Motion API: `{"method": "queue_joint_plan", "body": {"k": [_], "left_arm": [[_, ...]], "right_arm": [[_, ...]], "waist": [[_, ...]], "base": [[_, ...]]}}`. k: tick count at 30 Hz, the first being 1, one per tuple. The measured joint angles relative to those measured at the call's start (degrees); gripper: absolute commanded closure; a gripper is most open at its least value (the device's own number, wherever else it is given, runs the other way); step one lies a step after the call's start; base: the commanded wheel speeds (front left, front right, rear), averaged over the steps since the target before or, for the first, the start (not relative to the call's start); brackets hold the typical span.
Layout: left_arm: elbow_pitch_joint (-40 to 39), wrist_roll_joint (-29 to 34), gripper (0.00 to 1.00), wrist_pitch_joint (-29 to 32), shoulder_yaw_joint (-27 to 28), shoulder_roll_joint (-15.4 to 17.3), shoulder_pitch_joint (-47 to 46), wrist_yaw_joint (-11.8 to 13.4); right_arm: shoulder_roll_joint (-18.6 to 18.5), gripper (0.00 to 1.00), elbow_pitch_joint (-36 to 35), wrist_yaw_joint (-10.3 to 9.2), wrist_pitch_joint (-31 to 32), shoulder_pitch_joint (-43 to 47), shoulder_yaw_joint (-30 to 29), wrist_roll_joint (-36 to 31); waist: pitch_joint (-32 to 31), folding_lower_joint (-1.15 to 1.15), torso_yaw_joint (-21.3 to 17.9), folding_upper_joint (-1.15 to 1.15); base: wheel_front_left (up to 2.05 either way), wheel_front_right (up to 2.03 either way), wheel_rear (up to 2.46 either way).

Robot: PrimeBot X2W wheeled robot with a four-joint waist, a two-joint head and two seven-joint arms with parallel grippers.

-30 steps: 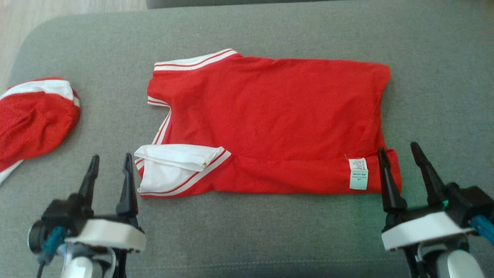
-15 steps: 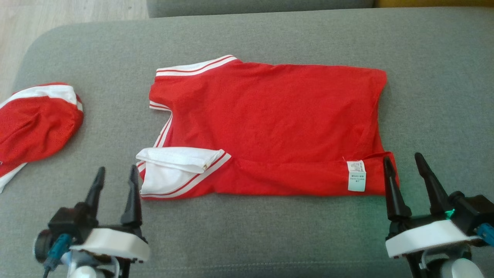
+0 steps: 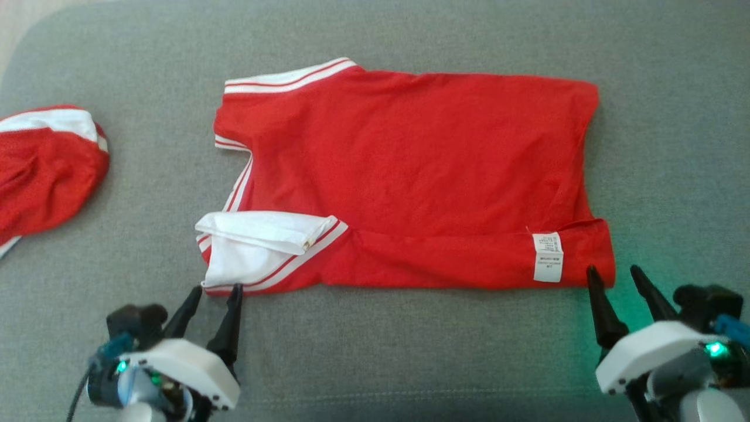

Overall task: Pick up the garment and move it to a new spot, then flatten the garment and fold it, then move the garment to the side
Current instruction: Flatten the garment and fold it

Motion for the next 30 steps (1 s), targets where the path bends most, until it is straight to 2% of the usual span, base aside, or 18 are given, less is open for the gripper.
{"method": "queue_joint_plan", "body": {"k": [11, 12, 13, 14, 15, 22, 30], "left_arm": [[2.5, -5.4, 0.0, 5.9, 0.7, 0.0, -4.5, -2.6], [2.5, -5.4, 0.0, 5.9, 0.7, 0.0, -4.5, -2.6], [2.5, -5.7, 0.2, 6.0, 0.7, 0.0, -4.7, -3.0], [2.7, -6.1, 0.76, 6.0, 0.6, 0.2, -5.0, -3.0], [2.7, -6.1, 1.0, 6.0, 0.6, 0.4, -5.2, -3.1], [2.2, -5.5, 1.0, 5.4, -0.3, 0.9, -5.1, -3.4], [-3.7, -4.8, 1.0, 6.0, -0.1, 2.6, -0.7, -1.0]], "right_arm": [[0.0, 0.0, 2.0, 0.0, 6.3, -4.4, -0.4, 2.9], [0.0, 0.45, 2.0, 0.0, 6.3, -4.4, -0.4, 2.9], [0.0, 0.67, 2.0, 0.0, 6.5, -4.4, -0.4, 3.2], [0.0, 1.0, 2.0, 0.0, 6.9, -4.4, -0.4, 4.1], [0.0, 1.0, 2.0, 0.0, 6.9, -4.4, -0.4, 4.3], [0.0, 1.0, 1.1, 0.0, 6.3, -4.4, -1.1, 6.5], [0.0, 1.0, -3.1, 0.0, 6.9, -0.4, -2.4, 8.2]], "waist": [[3.4, 0.0, 0.6, 0.0], [3.4, 0.0, 0.6, 0.0], [3.6, 0.0, 0.7, 0.0], [3.7, 0.0, 0.7, 0.0], [3.8, 0.0, 0.7, 0.0], [3.3, 0.0, 0.9, 0.0], [1.1, 0.0, 1.5, 0.0]], "base": [[0.0, 0.0, 0.0], [0.0, 0.0, 0.0], [0.0, 0.0, 0.0], [0.0, 0.0, 0.0], [0.0, 0.0, 0.0], [0.0, 0.0, 0.0], [0.0, 0.0, 0.0]]}}
